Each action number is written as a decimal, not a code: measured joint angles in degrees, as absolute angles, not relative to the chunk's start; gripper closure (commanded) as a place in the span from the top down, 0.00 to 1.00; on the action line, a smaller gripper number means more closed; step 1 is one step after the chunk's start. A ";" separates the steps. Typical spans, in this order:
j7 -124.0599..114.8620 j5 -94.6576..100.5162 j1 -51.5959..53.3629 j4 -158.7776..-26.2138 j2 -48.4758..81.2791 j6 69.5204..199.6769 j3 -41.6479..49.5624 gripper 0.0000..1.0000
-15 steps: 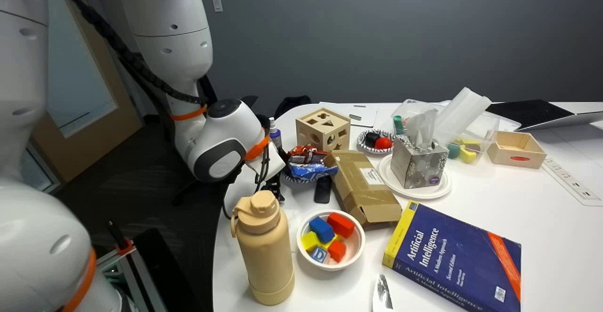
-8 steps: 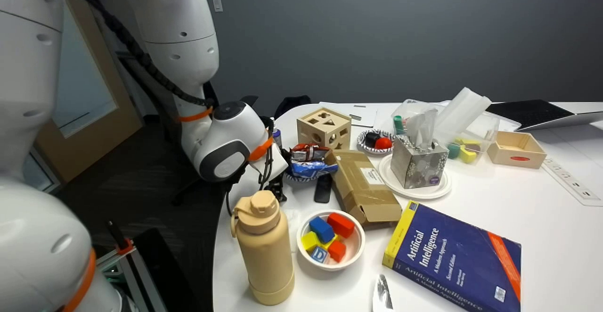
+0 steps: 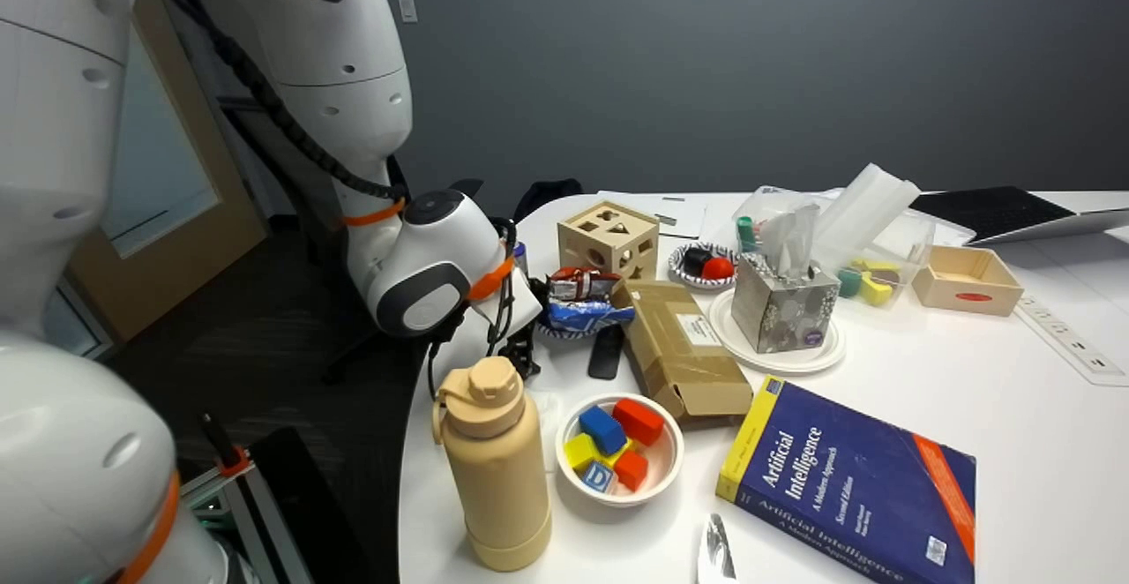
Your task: Pick up the paper plate, and then place it on top of the book
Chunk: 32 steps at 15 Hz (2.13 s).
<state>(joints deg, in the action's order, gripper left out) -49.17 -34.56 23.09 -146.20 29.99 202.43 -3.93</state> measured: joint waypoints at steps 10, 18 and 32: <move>-50.17 -37.49 21.30 -144.52 30.59 205.18 -5.00 1.00; -50.14 -40.34 20.92 -143.40 33.42 208.62 -5.55 1.00; -40.92 -48.60 23.02 -136.44 37.27 205.63 -5.54 0.44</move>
